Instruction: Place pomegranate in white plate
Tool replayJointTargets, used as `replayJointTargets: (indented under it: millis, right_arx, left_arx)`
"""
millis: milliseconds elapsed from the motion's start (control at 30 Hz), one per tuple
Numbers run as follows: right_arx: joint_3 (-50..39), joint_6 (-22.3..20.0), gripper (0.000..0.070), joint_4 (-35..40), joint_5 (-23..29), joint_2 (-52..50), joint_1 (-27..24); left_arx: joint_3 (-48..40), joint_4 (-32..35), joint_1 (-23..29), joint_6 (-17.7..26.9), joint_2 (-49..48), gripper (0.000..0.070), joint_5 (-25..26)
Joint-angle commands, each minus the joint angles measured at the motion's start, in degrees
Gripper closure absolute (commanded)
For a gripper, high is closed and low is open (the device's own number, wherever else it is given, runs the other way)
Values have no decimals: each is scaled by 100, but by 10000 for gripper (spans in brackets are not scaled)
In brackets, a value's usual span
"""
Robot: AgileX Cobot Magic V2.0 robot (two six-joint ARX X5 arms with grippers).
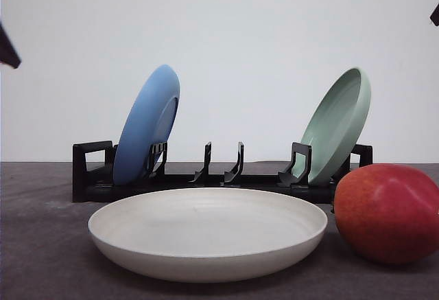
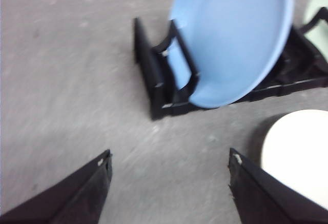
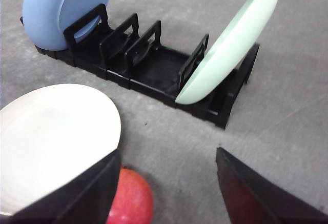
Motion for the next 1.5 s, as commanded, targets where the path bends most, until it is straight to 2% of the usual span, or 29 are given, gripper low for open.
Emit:
replayJointTargets:
  millis: [0, 267, 433, 533, 567, 667, 733, 967, 1167, 1333, 1467]
  right_arx:
    - [85, 386, 318, -49, -7, 26, 71]
    - [105, 1333, 312, -337, 169, 654, 626]
    - [182, 1682, 282, -435, 385, 1474, 1082]
    - [227, 1719, 274, -397, 546, 1950, 1342]
    - [242, 1720, 246, -367, 602, 2103, 1423]
    - [262, 1721, 57, -253, 766, 2504, 1618]
    - [262, 1717, 31, -171, 842, 2732, 1708]
    - [262, 1695, 32, 240, 935, 3422, 1880]
    - [262, 1703, 50, 274, 895, 3923, 1923]
    - [267, 1771, 190, 223, 850, 4078, 1927]
    - [546, 1821, 199, -224, 748, 4074, 1921]
  left_arx:
    - [5, 37, 14, -75, -36, 264, -26]
    - [3, 53, 20, -78, -131, 265, -24]
    - [3, 50, 20, -93, -131, 265, -22]
    - [3, 48, 20, -93, -131, 265, -22]
    - [3, 48, 20, -93, -131, 265, -22]
    - [3, 47, 20, -93, -131, 265, -22]
    - [3, 45, 20, -93, -131, 265, -22]
    - [3, 46, 20, -91, -131, 265, -22]
    - [3, 46, 20, -91, -131, 266, -22]
    - [3, 46, 20, -91, -131, 267, -22]
    - [3, 46, 17, -93, -131, 269, -22]
